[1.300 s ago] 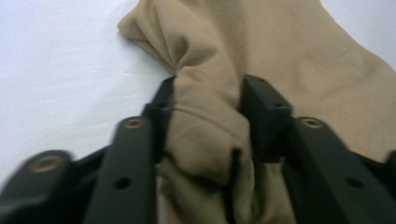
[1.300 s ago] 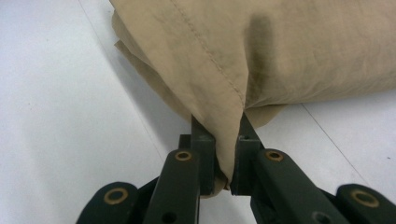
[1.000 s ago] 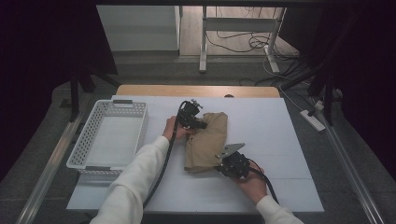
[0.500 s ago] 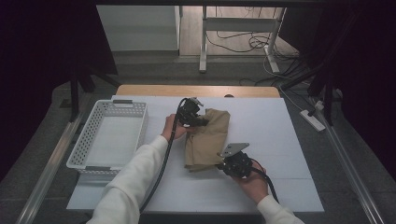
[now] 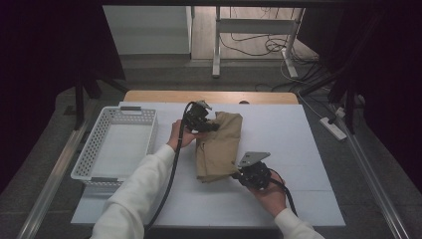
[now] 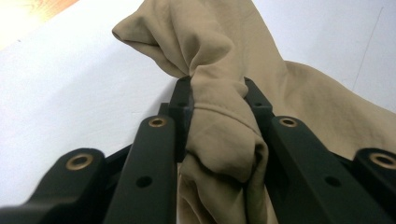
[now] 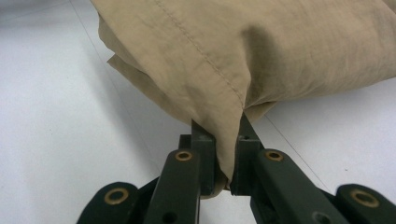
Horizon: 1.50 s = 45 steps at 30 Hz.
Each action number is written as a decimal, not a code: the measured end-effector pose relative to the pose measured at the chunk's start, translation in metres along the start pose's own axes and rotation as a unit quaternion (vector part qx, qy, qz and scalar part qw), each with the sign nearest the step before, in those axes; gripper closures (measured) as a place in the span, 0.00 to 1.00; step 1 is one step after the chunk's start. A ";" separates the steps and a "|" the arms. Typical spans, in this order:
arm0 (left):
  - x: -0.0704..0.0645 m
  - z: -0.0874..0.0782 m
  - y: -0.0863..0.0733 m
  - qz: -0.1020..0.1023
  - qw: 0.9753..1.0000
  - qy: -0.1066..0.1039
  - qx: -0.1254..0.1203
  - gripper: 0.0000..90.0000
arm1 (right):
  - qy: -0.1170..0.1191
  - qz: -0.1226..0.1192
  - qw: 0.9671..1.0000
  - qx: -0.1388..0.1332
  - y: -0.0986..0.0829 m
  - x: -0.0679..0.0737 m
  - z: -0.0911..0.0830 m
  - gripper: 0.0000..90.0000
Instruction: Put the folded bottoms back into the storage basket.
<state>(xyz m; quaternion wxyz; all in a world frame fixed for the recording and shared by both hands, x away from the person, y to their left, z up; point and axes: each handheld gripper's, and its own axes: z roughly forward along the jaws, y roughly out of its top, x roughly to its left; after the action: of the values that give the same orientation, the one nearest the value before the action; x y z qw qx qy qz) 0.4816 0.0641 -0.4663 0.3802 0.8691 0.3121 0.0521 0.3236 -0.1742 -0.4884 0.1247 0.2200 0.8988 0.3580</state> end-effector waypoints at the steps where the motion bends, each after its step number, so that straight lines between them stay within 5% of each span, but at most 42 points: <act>1: 0.000 -0.001 0.000 -0.002 1.000 -0.001 -0.002 0.80 | 0.000 0.000 1.000 -0.001 0.000 0.000 0.000 0.92; 45: -0.011 -0.051 -0.006 0.005 0.999 0.006 -0.047 0.80 | 0.014 -0.003 0.998 -0.055 0.012 0.009 -0.016 0.92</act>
<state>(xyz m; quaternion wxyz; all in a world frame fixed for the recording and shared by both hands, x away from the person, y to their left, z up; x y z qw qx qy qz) 0.4527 0.0930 -0.4328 0.4185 0.8515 0.3071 0.0739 0.3132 -0.1709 -0.4692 0.1247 0.2053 0.8801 0.4094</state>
